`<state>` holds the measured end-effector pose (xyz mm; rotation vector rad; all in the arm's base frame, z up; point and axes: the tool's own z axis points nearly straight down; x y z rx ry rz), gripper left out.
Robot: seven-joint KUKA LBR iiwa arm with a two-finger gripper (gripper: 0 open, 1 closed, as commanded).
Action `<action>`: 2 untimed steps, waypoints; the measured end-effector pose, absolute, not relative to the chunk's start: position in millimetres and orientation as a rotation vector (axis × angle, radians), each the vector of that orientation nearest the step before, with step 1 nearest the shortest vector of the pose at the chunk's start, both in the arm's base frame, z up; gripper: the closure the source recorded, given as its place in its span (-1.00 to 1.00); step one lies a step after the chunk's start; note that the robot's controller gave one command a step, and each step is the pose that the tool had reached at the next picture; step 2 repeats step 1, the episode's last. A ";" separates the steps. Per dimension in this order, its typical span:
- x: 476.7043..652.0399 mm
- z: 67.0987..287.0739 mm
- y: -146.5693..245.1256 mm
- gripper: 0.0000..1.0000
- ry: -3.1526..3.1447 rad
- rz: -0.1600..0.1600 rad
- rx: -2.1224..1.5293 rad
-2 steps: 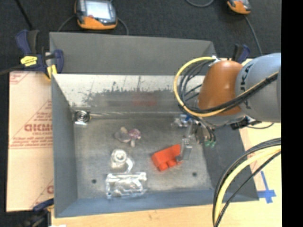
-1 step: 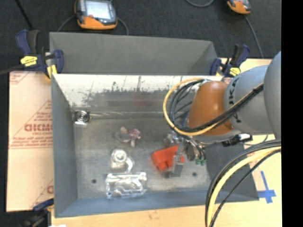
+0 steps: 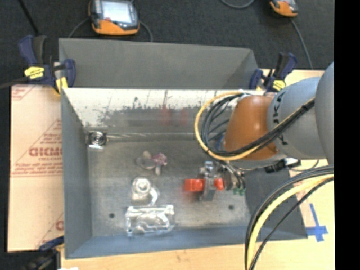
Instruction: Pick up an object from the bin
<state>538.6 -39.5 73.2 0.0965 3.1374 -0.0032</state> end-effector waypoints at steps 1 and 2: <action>554.7 223.1 -37.2 1.00 3.128 0.000 0.075; 554.7 223.1 -37.2 1.00 3.128 0.000 0.075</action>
Offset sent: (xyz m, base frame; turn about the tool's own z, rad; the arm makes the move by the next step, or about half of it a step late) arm 0.0131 0.0031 0.1442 -0.0052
